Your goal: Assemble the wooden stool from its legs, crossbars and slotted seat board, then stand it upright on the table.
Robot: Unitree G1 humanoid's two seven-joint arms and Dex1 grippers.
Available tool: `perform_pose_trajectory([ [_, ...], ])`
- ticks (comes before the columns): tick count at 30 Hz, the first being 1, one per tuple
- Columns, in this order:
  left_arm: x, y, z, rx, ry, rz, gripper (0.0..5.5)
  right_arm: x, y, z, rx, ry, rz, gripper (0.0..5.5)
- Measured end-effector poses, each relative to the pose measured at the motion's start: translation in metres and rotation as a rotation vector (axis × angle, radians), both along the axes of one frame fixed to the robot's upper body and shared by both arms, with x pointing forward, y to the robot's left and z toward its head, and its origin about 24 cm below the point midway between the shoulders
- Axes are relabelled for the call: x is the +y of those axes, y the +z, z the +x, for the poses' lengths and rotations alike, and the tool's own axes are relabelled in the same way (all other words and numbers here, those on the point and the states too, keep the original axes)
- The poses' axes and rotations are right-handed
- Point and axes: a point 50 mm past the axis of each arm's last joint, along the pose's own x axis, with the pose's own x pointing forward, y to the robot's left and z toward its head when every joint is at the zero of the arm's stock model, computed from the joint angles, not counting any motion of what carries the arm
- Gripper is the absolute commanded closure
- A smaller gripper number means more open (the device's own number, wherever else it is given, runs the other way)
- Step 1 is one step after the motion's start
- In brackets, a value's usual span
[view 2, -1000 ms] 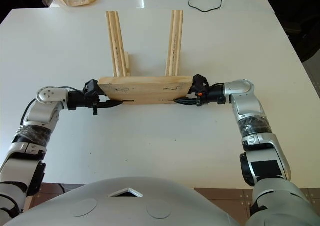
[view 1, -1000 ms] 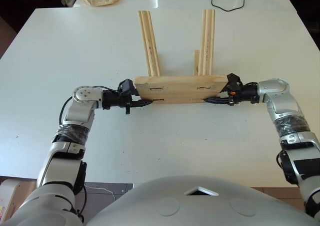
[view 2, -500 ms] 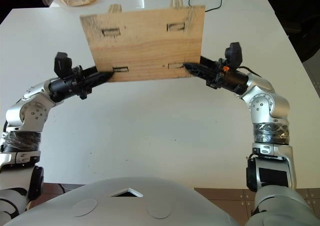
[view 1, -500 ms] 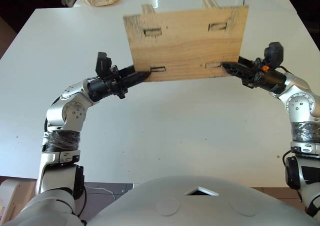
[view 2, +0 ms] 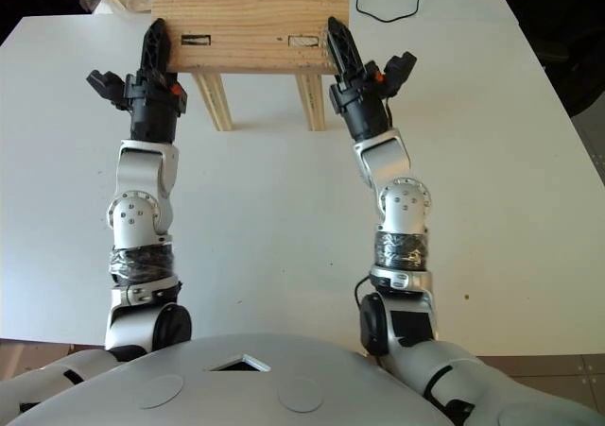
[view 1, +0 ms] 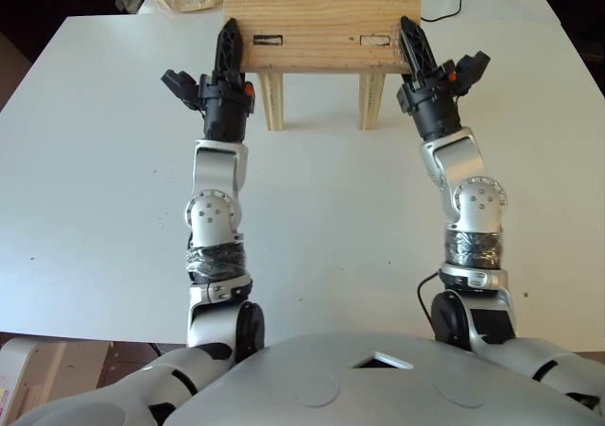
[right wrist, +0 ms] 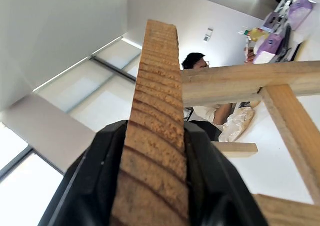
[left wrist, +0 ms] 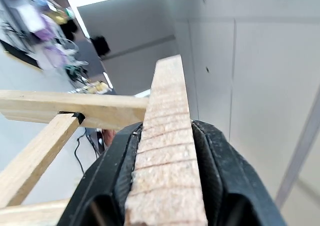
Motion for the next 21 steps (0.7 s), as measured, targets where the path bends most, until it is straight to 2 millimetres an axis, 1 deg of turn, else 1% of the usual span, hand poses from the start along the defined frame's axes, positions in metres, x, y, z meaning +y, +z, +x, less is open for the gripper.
perform_pose_trajectory([
  [4, 0.001, 0.016, 0.004, 0.154, 0.036, -0.106, 4.2, 0.013, 0.019, 0.007, 0.188, -0.058, 0.054, 4.13],
  [7, -0.004, 0.023, 0.008, 0.268, 0.016, -0.16, 4.2, 0.011, 0.027, 0.009, 0.312, -0.107, 0.03, 4.13],
  [9, -0.014, 0.026, 0.013, 0.345, -0.013, -0.2, 4.19, 0.005, 0.029, 0.011, 0.395, -0.171, 0.03, 4.13],
  [16, -0.019, 0.022, 0.017, 0.383, -0.033, -0.191, 4.19, 0.003, 0.026, 0.013, 0.438, -0.233, 0.01, 4.13],
  [17, -0.019, 0.021, 0.018, 0.385, -0.03, -0.184, 3.82, 0.003, 0.025, 0.014, 0.441, -0.236, 0.008, 4.13],
  [18, -0.019, 0.02, 0.018, 0.387, -0.03, -0.178, 3.66, 0.003, 0.024, 0.014, 0.443, -0.242, 0.007, 3.73],
  [20, -0.012, 0.017, 0.018, 0.397, -0.002, -0.198, 3.31, -0.001, 0.022, 0.016, 0.435, -0.306, -0.027, 3.36],
  [21, -0.004, 0.007, 0.019, 0.433, 0.036, -0.215, 3.19, -0.006, 0.022, 0.016, 0.422, -0.348, -0.023, 3.23],
])
